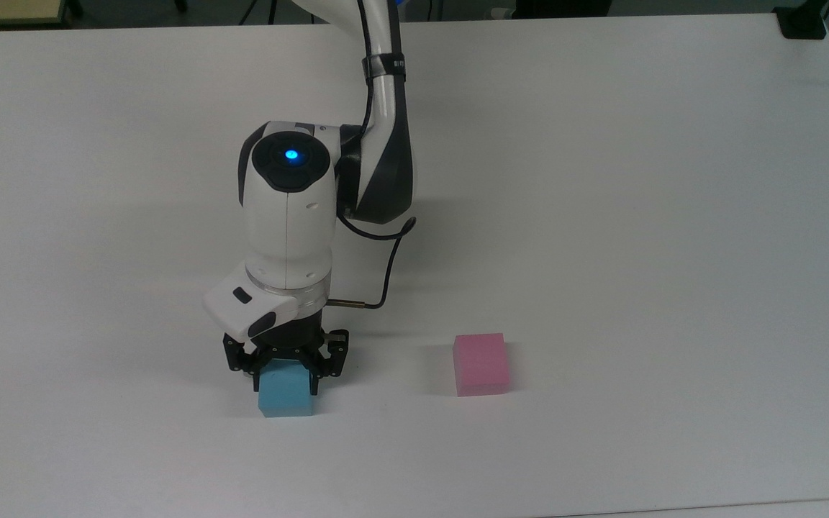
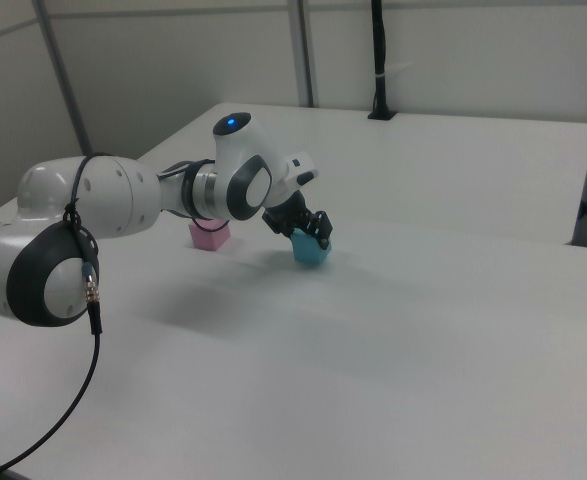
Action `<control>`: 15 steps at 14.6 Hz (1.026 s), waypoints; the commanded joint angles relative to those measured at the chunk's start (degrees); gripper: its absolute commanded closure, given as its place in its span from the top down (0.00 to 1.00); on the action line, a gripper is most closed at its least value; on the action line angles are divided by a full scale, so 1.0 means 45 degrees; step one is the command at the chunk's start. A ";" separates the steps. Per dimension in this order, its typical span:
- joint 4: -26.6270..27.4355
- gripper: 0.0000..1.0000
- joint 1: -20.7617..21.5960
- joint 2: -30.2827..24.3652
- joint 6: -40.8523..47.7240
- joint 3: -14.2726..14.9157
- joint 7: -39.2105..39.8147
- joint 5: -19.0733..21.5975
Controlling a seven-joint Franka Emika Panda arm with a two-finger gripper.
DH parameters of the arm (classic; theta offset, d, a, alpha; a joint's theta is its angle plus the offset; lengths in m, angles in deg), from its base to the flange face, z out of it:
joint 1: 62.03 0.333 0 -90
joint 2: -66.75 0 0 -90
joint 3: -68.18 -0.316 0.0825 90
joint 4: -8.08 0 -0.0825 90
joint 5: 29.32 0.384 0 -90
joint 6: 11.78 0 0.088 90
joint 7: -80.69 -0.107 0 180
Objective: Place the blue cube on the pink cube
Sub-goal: 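Lift the blue cube and carry it over the pink cube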
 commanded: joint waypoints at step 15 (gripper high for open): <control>0.0128 0.60 0.2045 -0.1887 0.0005 0.1117 -0.1433 -0.0013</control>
